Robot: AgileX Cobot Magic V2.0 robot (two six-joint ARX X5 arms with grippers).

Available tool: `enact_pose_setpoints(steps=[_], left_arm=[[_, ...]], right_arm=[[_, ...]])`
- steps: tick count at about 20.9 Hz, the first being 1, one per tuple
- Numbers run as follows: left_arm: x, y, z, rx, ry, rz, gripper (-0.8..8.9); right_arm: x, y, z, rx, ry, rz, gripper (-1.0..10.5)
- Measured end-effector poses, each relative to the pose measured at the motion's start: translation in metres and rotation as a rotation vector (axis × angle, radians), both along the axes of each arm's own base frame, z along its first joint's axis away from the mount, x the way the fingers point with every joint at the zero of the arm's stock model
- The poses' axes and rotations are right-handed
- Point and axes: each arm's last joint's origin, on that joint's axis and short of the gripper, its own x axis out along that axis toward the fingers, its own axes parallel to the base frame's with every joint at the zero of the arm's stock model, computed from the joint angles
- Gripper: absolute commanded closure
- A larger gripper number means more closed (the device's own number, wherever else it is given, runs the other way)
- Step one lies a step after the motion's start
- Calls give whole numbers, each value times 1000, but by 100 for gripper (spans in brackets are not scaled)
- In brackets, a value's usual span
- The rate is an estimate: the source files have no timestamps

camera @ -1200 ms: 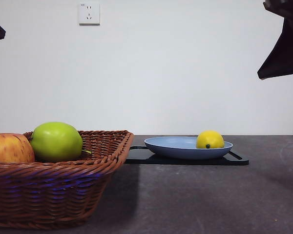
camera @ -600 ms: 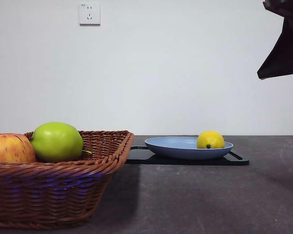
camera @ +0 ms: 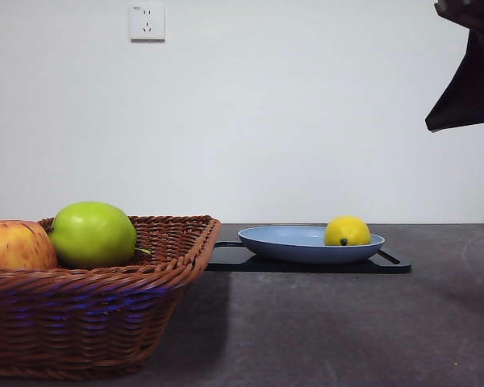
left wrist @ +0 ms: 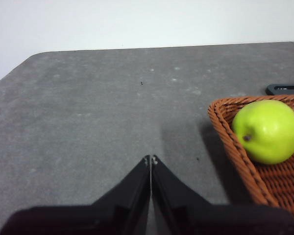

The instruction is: Take the lemon from the basket,put the lemon in the plate,hand out the plate

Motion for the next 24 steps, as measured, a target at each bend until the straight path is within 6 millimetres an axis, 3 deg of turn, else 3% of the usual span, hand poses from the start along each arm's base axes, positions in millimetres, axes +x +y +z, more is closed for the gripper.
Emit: enact_pose_setpoints(steps=[18,22,24], left_arm=[[0,0,0,-19,0,4,805],[0,0,0,-19,0,5,805],[0,0,0,-19,0,5,805]], right_arm=[[-1,-1,0,-2,3,0,944],[-17,-29,16,17,-161,-58,944],[-24,-46,7,43,-219,-88,944]])
